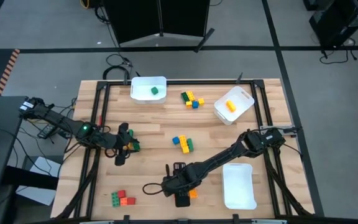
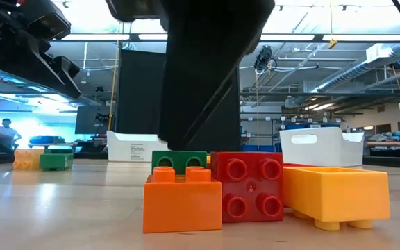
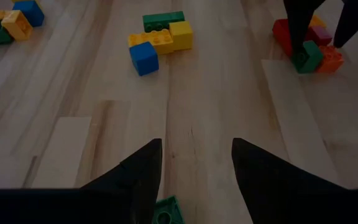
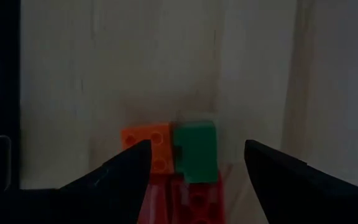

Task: Sort blocks by size
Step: Put the green 4 stud gamepiece into the bottom white bin

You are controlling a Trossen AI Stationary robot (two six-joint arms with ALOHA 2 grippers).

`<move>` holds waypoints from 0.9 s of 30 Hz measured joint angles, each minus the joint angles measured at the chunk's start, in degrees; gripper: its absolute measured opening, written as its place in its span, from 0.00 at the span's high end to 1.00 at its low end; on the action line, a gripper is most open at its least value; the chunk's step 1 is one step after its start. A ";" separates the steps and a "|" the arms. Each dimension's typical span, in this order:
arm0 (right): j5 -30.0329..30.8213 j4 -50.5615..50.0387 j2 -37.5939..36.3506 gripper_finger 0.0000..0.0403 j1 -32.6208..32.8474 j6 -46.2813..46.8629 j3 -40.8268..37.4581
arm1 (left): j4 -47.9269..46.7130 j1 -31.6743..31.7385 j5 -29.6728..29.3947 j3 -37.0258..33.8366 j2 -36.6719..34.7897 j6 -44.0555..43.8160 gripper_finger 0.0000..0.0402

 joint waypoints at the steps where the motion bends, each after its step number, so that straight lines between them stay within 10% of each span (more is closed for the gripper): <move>1: 0.23 -0.11 0.00 0.33 -0.07 -0.02 -0.34 | 0.01 0.00 0.00 0.00 0.00 -0.07 0.49; 27: 0.32 3.38 0.00 0.60 -0.81 3.67 -3.78 | -0.01 0.00 -0.02 0.00 0.00 -0.23 0.49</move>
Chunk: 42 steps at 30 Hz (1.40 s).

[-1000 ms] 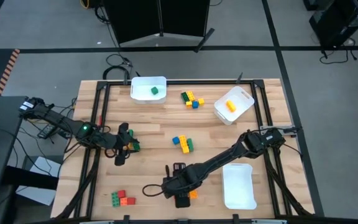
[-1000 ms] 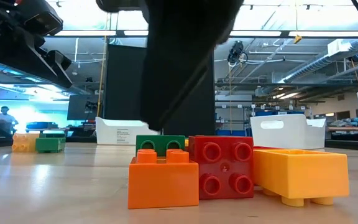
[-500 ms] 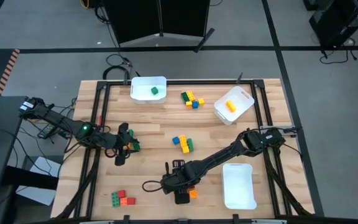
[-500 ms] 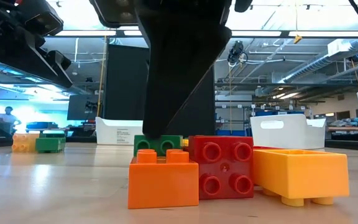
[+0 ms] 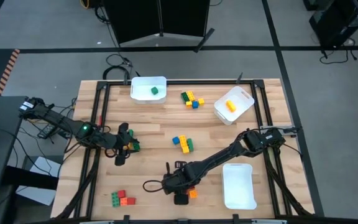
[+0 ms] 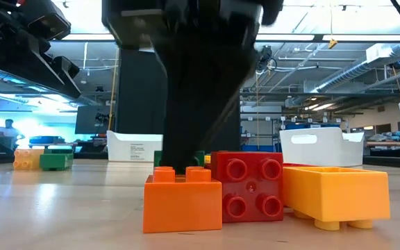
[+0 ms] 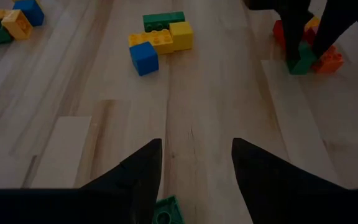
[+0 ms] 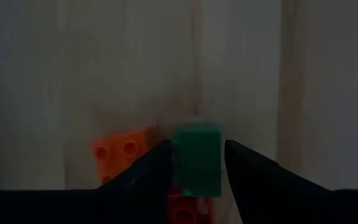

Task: Sort blocks by size
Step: Put the green 4 stud gamepiece into the bottom white bin

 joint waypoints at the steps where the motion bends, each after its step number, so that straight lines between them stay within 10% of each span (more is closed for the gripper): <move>1: 0.00 -0.06 0.00 0.60 0.00 -0.02 -0.29 | 0.00 0.00 0.01 0.00 0.00 0.00 0.49; 21: 1.16 2.90 -0.03 0.74 -2.35 3.18 -0.61 | -0.04 0.00 -0.01 0.02 0.01 -0.02 0.49; 35: 19.16 -22.29 -0.79 0.74 -4.20 13.10 21.70 | 5.28 0.01 -0.04 0.02 0.01 -0.02 0.49; 42: 28.62 -31.45 -13.43 0.74 -1.96 26.44 16.70 | 5.92 0.02 -0.05 0.04 0.17 -0.02 0.49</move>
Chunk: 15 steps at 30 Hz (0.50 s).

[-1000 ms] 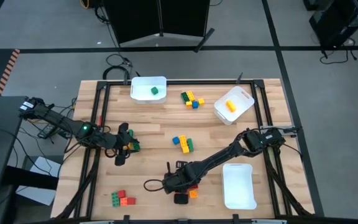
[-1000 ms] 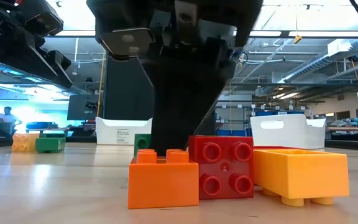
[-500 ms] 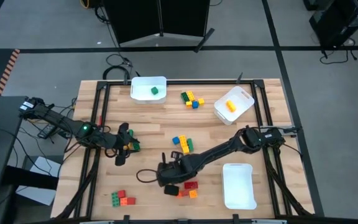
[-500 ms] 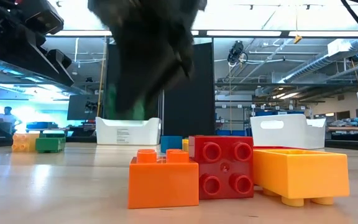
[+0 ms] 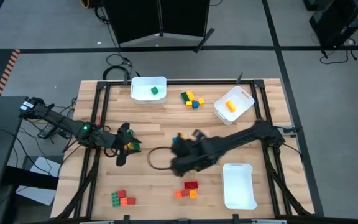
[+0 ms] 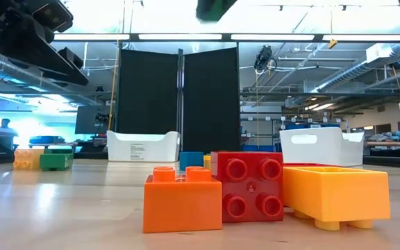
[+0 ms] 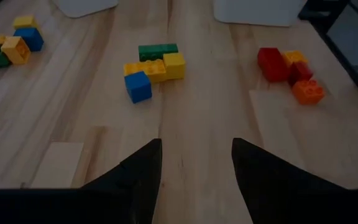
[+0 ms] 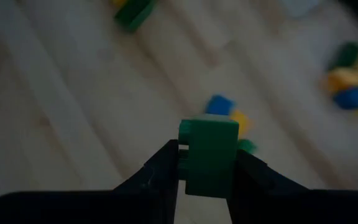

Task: Sort blocks by size
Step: Put the green 4 stud gamepiece into the bottom white bin

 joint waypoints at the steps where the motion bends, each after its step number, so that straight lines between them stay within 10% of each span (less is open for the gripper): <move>1: 1.90 -1.98 -1.88 0.74 0.93 2.97 -0.60 | 0.02 0.00 0.00 0.00 0.00 0.00 0.49; 8: 8.41 -8.25 -14.63 0.74 8.54 28.27 -9.59 | -0.02 0.02 0.00 0.00 0.00 0.00 0.49; 15: 1.48 -8.44 -21.89 0.74 14.02 53.02 -27.01 | 0.04 0.04 0.00 0.00 0.00 0.11 0.49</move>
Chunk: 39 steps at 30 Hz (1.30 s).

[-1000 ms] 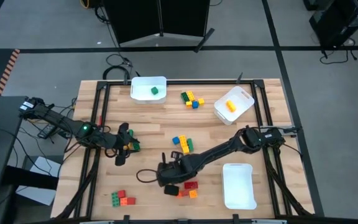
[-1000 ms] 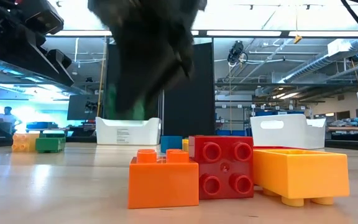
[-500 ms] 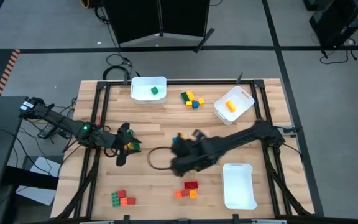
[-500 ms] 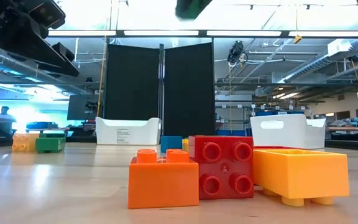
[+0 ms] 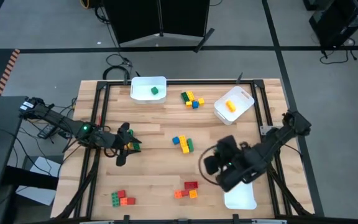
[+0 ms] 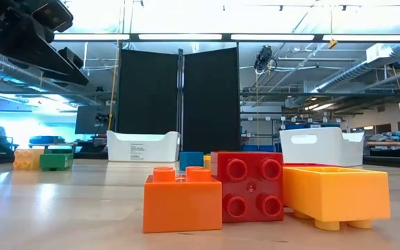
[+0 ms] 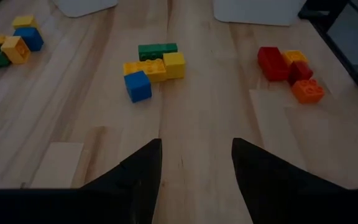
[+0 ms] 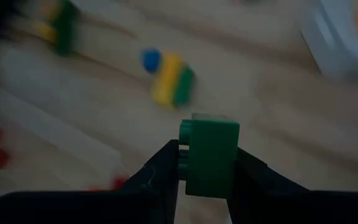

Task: Sort blocks by size
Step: Put the green 4 stud gamepiece into the bottom white bin

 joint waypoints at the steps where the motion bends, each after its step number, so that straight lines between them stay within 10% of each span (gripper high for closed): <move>1: -2.23 0.04 -0.64 0.74 0.82 3.61 -2.47 | 0.01 0.00 0.00 0.00 0.00 0.00 0.49; 11: -22.82 9.03 -3.11 0.72 7.24 22.72 -19.33 | -0.01 0.00 0.00 0.00 0.00 0.13 0.49; 27: -27.97 38.83 -3.09 0.72 9.82 23.10 -40.27 | 0.01 0.00 0.00 -0.02 0.00 0.13 0.49; 39: -30.18 43.57 -3.02 0.67 9.78 18.80 -43.28 | 0.01 0.00 0.00 -0.02 0.00 0.13 0.49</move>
